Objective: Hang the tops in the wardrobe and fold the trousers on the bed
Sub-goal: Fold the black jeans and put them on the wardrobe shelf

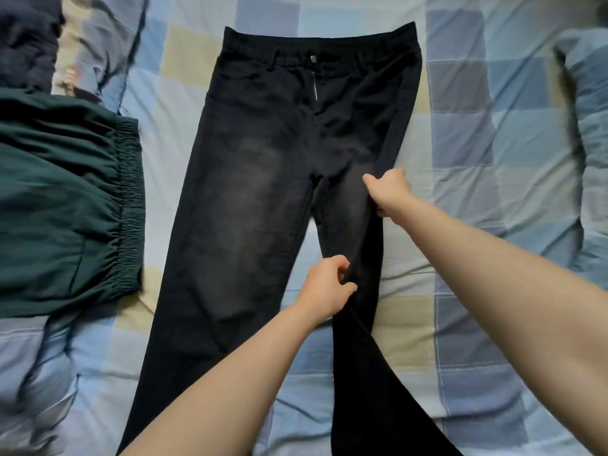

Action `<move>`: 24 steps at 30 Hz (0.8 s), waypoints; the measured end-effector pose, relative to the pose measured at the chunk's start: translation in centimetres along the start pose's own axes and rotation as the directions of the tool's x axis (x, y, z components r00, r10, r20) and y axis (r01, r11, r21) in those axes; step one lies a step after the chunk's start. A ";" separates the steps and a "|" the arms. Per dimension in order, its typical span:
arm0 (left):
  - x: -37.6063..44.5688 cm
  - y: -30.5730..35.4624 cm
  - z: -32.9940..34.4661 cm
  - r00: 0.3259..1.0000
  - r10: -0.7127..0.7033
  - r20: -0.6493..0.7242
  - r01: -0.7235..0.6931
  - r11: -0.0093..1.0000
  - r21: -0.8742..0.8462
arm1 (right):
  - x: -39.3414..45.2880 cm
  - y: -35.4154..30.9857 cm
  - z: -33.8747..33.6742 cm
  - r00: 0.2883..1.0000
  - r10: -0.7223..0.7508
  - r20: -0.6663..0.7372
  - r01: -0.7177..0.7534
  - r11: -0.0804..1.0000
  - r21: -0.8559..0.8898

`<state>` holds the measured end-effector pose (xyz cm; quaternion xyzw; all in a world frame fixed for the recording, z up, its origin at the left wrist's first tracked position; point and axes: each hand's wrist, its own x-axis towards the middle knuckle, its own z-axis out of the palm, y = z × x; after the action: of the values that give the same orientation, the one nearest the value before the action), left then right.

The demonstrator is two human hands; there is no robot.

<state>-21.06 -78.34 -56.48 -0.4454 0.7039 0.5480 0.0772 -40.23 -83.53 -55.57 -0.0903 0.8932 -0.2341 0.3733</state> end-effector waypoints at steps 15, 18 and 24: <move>-6.4 -19.8 -23.4 0.907 -0.421 -0.011 0.300 0.662 -0.687 | -5.7 -18.0 21.1 0.826 -0.393 0.405 0.475 0.871 -0.125; -4.9 -22.9 -21.9 0.848 -0.525 -0.068 0.403 0.723 -0.561 | -4.3 -17.2 23.8 0.773 -0.367 0.518 0.611 0.649 -0.453; -3.9 -23.9 -20.7 0.911 -0.397 -0.109 0.280 0.791 -0.544 | -1.4 -16.0 23.9 0.619 -0.500 0.605 0.768 0.229 -0.597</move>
<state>6.10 -93.71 -62.89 -0.6259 0.4427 0.6415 -0.0252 -22.56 -105.41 -61.55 -0.6444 0.7060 0.0940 0.2782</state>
